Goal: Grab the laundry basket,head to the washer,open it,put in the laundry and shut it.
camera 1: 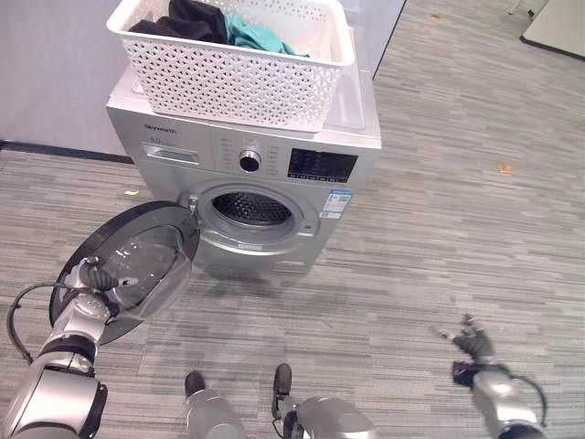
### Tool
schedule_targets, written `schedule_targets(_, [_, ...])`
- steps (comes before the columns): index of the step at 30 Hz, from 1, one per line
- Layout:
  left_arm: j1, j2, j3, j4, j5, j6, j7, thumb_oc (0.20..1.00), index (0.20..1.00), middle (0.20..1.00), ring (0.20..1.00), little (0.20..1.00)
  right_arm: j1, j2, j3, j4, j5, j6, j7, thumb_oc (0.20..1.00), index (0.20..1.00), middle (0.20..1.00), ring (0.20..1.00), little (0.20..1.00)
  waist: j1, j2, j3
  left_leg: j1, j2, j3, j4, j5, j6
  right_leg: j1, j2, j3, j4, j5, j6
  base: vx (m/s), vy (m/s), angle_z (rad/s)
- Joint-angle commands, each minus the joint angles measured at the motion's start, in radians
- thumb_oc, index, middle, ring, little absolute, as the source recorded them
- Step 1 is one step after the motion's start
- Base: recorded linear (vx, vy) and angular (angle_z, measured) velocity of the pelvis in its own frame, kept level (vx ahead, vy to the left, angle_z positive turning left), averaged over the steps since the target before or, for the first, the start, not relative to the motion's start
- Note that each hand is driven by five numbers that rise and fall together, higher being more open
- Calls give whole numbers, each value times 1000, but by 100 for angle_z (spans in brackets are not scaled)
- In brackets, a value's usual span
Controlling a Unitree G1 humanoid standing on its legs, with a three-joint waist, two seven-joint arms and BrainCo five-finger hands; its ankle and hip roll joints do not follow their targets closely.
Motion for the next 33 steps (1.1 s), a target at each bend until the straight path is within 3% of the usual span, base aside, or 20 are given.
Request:
schedule_targets(1, [-28,13,17,-32,-9,-60,24,1000,1000,1000,1000,1000,-23,-117,-84,-65,56,-105,-113,1000,1000,1000,1000,1000,9,29,-18,-98,-51,-10,-39,25,76,76,-46,63,52,-189,114,187,234,5])
schedule_targets(3, [54,-6,57,-74,4,-64,19,1000,1000,1000,1000,1000,-37,-170,-180,-172,6,-134,-170,1000,1000,1000,1000,1000,20,37,-60,-46,-72,-6,-109,46,98,101,-54,74,60,-199,134,285,264,-23])
schedule_targets(5, [120,-27,74,-109,8,-73,18,1000,1000,1000,1000,1000,-73,-228,-228,-296,-57,-154,-208,1000,1000,1000,1000,1000,30,23,-92,-44,-88,6,-43,12,112,126,-93,83,88,-219,145,368,271,-65])
schedule_targets(11, [214,-89,83,-191,8,-75,10,1000,1000,1000,1000,1000,-169,-272,-189,-492,-137,-160,-192,1000,1000,1000,1000,1000,59,17,-141,20,-125,52,1,-59,156,128,-151,91,215,-233,181,235,216,-29])
schedule_targets(13, [217,-109,62,-177,11,-75,0,1000,1000,1000,1000,1000,-227,-291,-142,-533,-151,-150,-172,1000,1000,1000,1000,1000,62,15,-156,57,-151,57,-9,-80,179,111,-163,94,292,-210,206,197,237,5])
schedule_targets(16, [201,-130,15,-159,15,-70,-9,1000,1000,1000,1000,1000,-353,-334,-21,-517,-207,-100,-142,1000,1000,1000,1000,1000,72,13,-158,120,-196,43,-29,-113,225,52,-183,93,490,-128,256,159,227,15])
schedule_targets(18, [172,-140,-22,-137,28,-71,-14,1000,1000,1000,1000,1000,-428,-367,37,-509,-226,-91,-130,1000,1000,1000,1000,1000,66,20,-144,147,-219,15,-31,-127,253,10,-173,122,624,-74,270,110,163,36])
schedule_targets(20, [151,-149,-41,-137,23,-71,-17,1000,1000,1000,1000,1000,-482,-379,87,-493,-235,-83,-118,1000,1000,1000,1000,1000,65,28,-144,169,-236,-19,-35,-141,268,-16,-168,139,685,-63,272,169,102,73])
schedule_targets(23, [123,-150,-74,-136,21,-79,-28,1000,1000,1000,1000,1000,-582,-433,154,-470,-240,-71,-75,1000,1000,1000,1000,1000,68,45,-157,192,-242,-86,-41,-161,267,-55,-211,154,549,-121,228,195,5,67])
schedule_targets(25, [112,-153,-85,-120,22,-82,-30,1000,1000,1000,1000,1000,-627,-448,189,-440,-230,-67,-71,1000,1000,1000,1000,1000,63,53,-161,193,-234,-103,-34,-173,258,-60,-236,148,471,-129,219,136,-75,61])
schedule_targets(27, [83,-158,-101,-85,17,-88,-29,1000,1000,1000,1000,1000,-686,-463,244,-400,-219,-57,-58,1000,1000,1000,1000,1000,54,53,-163,197,-227,-130,-27,-193,243,-64,-282,168,290,-82,229,108,-129,43])
schedule_targets(28, [81,-156,-104,-71,11,-90,-27,1000,1000,1000,1000,1000,-716,-472,267,-379,-228,-47,-49,1000,1000,1000,1000,1000,55,47,-162,204,-222,-137,-23,-202,237,-80,-311,180,245,-33,242,101,-139,44])
schedule_targets(30, [74,-154,-110,-49,-2,-98,-22,1000,1000,1000,1000,1000,-819,-500,368,-317,-226,-32,-24,1000,1000,1000,1000,1000,39,28,-159,218,-225,-149,-17,-216,224,-99,-325,227,177,70,273,135,-190,36])
schedule_targets(31, [63,-155,-122,-48,-6,-100,-24,1000,1000,1000,1000,1000,-858,-516,413,-304,-223,-18,7,1000,1000,1000,1000,1000,41,-6,-169,210,-237,-150,-5,-219,214,-77,-324,228,180,65,293,104,-156,36])
schedule_targets(33, [65,-158,-121,-41,-9,-99,-25,1000,1000,1000,1000,1000,-888,-521,450,-305,-228,-12,24,1000,1000,1000,1000,1000,42,-12,-177,217,-232,-158,-4,-221,211,-72,-317,224,191,46,296,103,-115,69])
